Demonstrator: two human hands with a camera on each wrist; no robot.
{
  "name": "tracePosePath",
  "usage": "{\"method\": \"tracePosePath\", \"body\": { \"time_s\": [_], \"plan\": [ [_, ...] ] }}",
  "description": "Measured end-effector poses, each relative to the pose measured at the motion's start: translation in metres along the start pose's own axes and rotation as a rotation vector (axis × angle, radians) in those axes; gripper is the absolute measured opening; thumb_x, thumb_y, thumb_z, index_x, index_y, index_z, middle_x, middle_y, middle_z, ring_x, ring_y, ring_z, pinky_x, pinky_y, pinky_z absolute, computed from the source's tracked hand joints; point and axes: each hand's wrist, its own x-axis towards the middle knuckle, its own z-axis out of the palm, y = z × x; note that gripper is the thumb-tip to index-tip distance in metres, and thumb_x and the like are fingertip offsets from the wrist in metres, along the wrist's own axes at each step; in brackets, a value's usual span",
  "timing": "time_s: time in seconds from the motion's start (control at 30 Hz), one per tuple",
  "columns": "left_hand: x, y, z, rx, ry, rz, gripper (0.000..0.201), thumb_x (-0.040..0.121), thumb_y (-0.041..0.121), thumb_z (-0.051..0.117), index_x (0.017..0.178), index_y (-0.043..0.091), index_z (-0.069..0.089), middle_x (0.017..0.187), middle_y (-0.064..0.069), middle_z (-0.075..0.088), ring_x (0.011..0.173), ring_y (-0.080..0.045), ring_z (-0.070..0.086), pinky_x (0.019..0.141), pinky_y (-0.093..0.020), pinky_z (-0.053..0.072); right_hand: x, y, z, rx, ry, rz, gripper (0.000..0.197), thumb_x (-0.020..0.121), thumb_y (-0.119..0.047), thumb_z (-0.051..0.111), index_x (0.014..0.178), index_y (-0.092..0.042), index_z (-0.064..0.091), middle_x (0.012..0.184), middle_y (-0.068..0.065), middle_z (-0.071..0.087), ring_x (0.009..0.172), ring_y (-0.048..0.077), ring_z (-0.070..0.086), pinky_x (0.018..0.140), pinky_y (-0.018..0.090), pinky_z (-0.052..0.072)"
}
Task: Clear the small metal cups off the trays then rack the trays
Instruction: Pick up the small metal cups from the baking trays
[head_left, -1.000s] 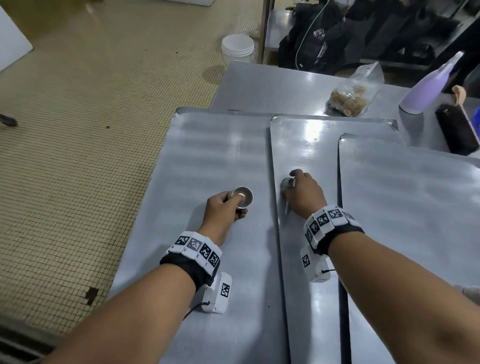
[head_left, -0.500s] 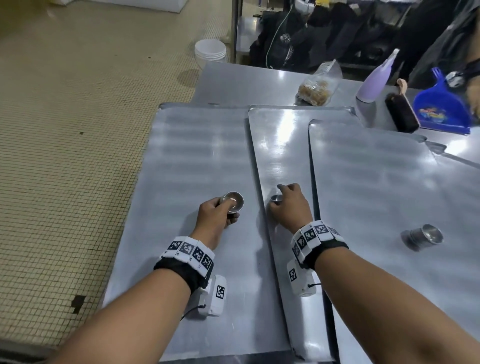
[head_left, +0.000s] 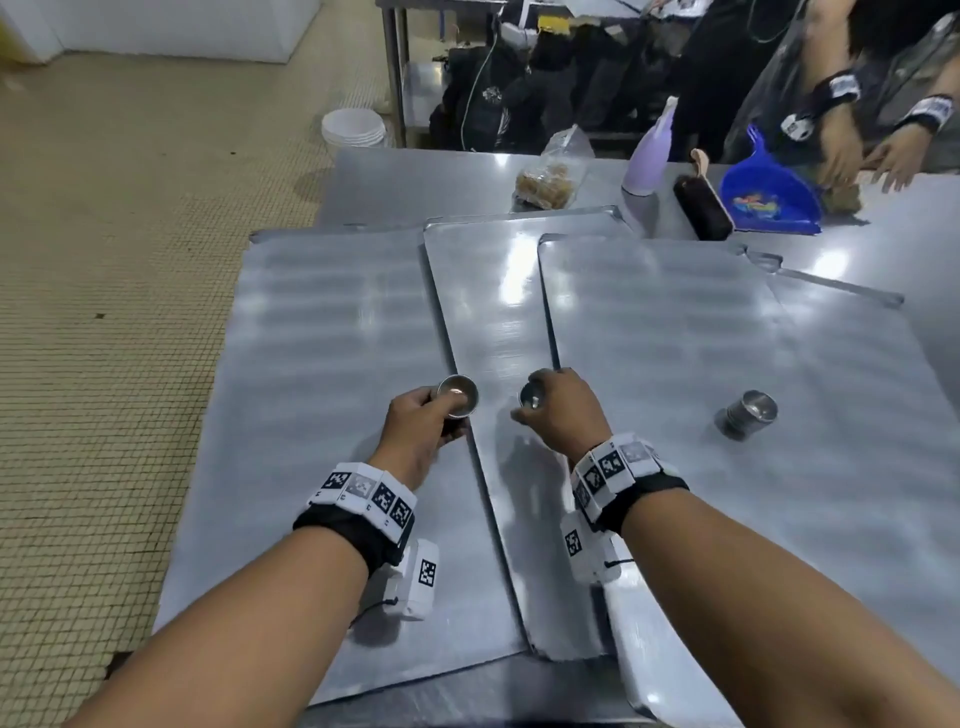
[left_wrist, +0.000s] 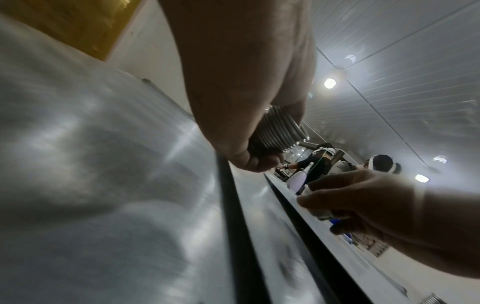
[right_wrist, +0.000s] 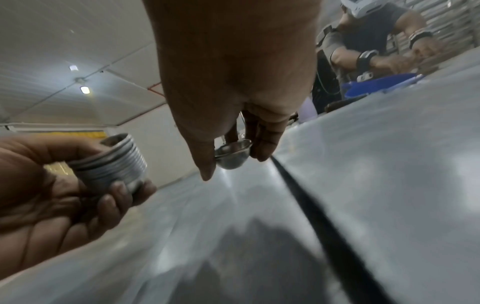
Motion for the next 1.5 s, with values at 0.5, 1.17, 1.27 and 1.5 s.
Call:
{"method": "tracePosePath", "body": {
  "time_s": [0.5,1.17,1.27,1.5],
  "plan": [
    [-0.036,-0.038,0.192,0.209,-0.078,0.010,0.026,0.094,0.017,0.067,0.118,0.013,0.063,0.097,-0.014,0.071,0.067,-0.020,0.071,0.061,-0.034,0.056,-0.038,0.203,-0.175,0.047,0.234,0.158,0.045,0.079,-0.037,0.078,0.116,-0.013,0.067,0.114,0.007,0.071,0.107,0.028,0.063,0.082,0.031,0.045],
    [-0.060,-0.051,0.231,1.166,-0.128,0.243,0.061,0.082,0.060,0.070,0.129,0.026,0.054,0.120,0.002,0.062,0.109,-0.022,0.059,0.094,-0.037,0.050,-0.035,0.261,-0.134,-0.052,-0.113,0.004,0.043,0.079,-0.031,0.070,0.115,-0.017,0.051,0.107,0.008,0.065,0.098,0.029,0.060,0.076,0.033,0.046],
    [-0.053,-0.056,0.243,1.354,-0.243,0.322,0.057,0.077,0.045,0.081,0.121,0.023,0.054,0.117,-0.002,0.062,0.104,-0.023,0.059,0.083,-0.033,0.047,-0.048,0.263,-0.129,-0.058,-0.105,0.009,0.040,0.079,-0.030,0.067,0.113,-0.019,0.050,0.105,0.006,0.064,0.097,0.029,0.060,0.072,0.032,0.041],
    [-0.055,-0.066,0.295,1.375,-0.539,0.455,0.043,0.080,0.037,0.080,0.113,0.023,0.056,0.112,0.001,0.065,0.095,-0.018,0.059,0.072,-0.029,0.044,-0.101,0.290,-0.147,0.069,-0.011,0.167,0.029,0.078,-0.028,0.067,0.104,-0.028,0.053,0.091,-0.006,0.061,0.086,0.019,0.058,0.070,0.031,0.044]
  ]
}}
